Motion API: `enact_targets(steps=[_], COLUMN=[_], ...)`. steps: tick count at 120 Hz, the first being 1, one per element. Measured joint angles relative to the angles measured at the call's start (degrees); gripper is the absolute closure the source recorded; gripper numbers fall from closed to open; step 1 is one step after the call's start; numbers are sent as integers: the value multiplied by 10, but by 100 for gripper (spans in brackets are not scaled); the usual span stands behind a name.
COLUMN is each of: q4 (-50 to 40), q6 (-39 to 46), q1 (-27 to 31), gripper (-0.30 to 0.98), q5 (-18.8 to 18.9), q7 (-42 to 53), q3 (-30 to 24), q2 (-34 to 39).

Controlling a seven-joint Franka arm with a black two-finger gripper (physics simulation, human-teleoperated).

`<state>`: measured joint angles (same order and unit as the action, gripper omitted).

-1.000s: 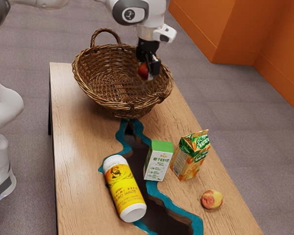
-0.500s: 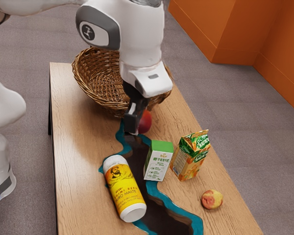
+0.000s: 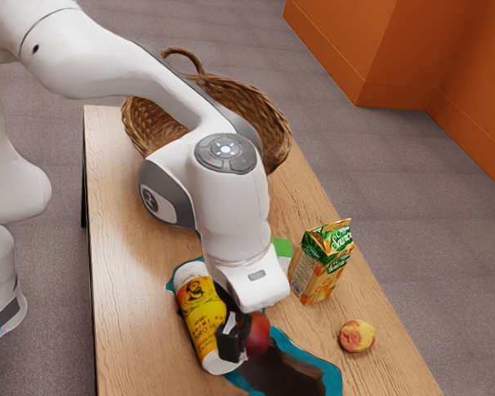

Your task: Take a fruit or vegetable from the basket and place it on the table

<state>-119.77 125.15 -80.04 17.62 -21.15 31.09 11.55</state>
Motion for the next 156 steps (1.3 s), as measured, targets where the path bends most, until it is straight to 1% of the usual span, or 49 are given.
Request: enact_targets(steps=[8,12,18,28,39,47,54,81,106,108,112,118,132,136,138,146,149,151,156], q4=[-6,-7,-6,-4,-7,-11,-16,-53,-84,-85,-88,-92,-91,-61,-22,225,322,370,450], q6=[38,43,31,0,-6,21,44,160,208,211,214,219,224,208,187,31,-38,-83,-182], q1=[-2,-4,-4,-3,-17,-22,-25,-29,-48,-49,-51,-52,-49,-49,-48,-53,-67,-77,-103], gripper=[35,35,35,34,35,35,35,38,37,37,27,19,9,8,7,5,4,4,4], q5=[-1,0,5,29,44,45,44,46,41,39,36,30,23,23,22,15,13,11,9], q7=[-10,-14,-21,-30,-37,-41,-44,-62,-86,-87,-89,-91,-93,-94,-94,-95,-96,-96,-96], q3=[1,4,14,23,27,28,28,26,25,25,26,27,27,28,26,28,42,54,102], q2=[-4,-3,0,1,-24,-55,-69,-91,-96,-96,-98,-99,-98,-93,-92,-92,-90,-86,-70])
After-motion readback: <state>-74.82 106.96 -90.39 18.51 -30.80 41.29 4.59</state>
